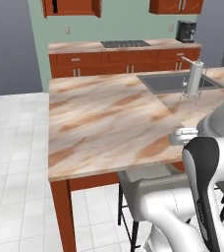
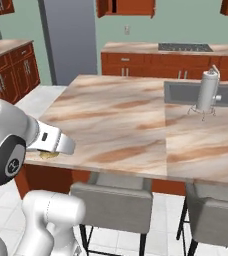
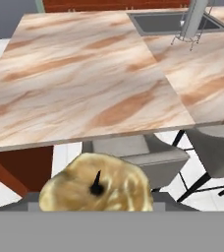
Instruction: Get the candle and the wine from the cabinet and move them to the dining counter.
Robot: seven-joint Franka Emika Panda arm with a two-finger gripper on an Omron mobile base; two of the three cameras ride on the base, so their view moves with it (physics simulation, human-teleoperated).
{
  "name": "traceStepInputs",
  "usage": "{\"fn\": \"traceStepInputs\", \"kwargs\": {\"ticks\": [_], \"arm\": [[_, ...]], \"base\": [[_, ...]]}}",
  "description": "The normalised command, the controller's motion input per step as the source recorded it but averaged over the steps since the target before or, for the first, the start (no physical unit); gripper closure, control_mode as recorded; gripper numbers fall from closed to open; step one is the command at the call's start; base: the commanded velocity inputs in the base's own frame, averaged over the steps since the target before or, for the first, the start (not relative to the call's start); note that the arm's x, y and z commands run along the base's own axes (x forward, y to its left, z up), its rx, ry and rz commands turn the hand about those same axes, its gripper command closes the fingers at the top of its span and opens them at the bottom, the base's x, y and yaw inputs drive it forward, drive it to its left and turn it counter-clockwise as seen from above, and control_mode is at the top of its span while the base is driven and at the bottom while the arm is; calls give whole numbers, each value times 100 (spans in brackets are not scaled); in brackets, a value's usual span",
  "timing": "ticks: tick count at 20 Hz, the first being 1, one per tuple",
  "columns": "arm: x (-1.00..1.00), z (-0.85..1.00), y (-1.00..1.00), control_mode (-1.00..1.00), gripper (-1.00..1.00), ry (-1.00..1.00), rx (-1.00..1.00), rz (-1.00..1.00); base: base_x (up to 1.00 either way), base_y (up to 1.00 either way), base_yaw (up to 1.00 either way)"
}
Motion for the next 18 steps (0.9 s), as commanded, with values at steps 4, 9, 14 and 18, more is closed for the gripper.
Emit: {"fn": "traceStepInputs", "kwargs": {"ticks": [4, 9, 14, 18], "arm": [[0, 0, 0, 100, 100, 0, 0, 0], [0, 0, 0, 100, 100, 0, 0, 0], [19, 0, -5, -100, 100, 0, 0, 0], [100, -11, -51, -100, 100, 0, 7, 6]], "base": [[67, -8, 8], [61, -24, 0], [51, -12, 0], [0, 0, 0]]}}
